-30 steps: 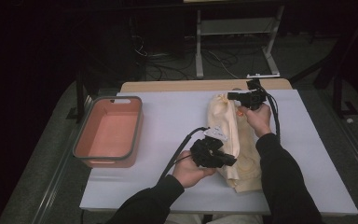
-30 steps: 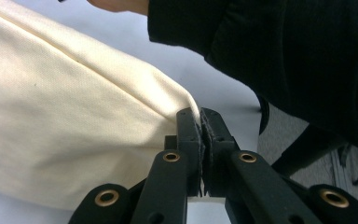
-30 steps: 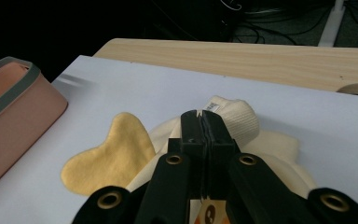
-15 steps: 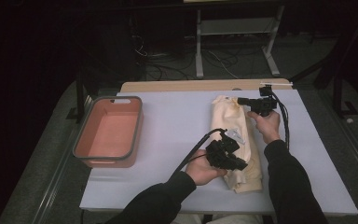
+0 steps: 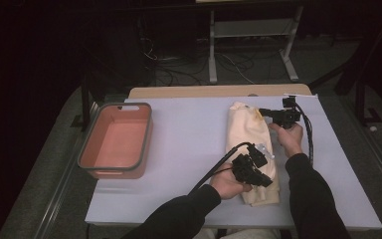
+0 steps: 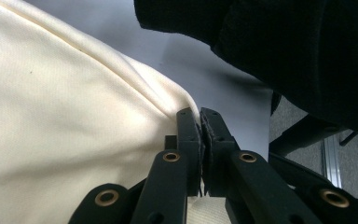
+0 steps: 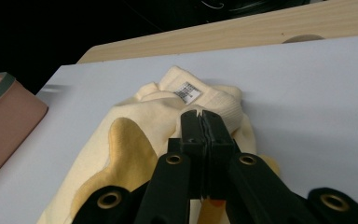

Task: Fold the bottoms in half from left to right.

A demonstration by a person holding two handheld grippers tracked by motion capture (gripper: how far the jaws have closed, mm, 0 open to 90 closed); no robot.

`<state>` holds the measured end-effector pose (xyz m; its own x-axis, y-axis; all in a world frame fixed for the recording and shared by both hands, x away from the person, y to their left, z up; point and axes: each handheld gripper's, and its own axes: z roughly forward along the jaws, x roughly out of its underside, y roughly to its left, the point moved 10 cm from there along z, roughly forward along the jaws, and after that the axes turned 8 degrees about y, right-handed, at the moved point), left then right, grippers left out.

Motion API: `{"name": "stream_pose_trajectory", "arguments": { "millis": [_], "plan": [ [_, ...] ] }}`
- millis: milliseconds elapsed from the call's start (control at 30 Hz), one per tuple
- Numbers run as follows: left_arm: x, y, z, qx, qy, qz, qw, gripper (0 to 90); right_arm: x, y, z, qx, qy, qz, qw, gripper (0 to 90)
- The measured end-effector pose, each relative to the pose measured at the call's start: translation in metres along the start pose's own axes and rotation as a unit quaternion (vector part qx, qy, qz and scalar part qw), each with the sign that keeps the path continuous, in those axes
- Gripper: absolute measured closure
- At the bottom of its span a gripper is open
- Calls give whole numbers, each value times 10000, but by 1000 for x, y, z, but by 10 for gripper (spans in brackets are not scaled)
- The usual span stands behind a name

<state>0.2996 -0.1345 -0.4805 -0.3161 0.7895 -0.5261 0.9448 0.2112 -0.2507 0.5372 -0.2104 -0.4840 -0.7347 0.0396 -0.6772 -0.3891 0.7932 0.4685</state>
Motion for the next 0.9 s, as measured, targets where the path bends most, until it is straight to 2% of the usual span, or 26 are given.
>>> {"name": "stream_pose_trajectory", "arguments": {
  "millis": [533, 900],
  "plan": [
    [-5, 0, 19, 17, 140, -5, 9999, 873, 9, -13, 1, -75, -73, 210, 9997, 874],
    [-6, -1, 26, -35, 206, 50, 9998, 872, 12, -21, -6, -52, -105, 289, 9995, 859]
  ]
}}
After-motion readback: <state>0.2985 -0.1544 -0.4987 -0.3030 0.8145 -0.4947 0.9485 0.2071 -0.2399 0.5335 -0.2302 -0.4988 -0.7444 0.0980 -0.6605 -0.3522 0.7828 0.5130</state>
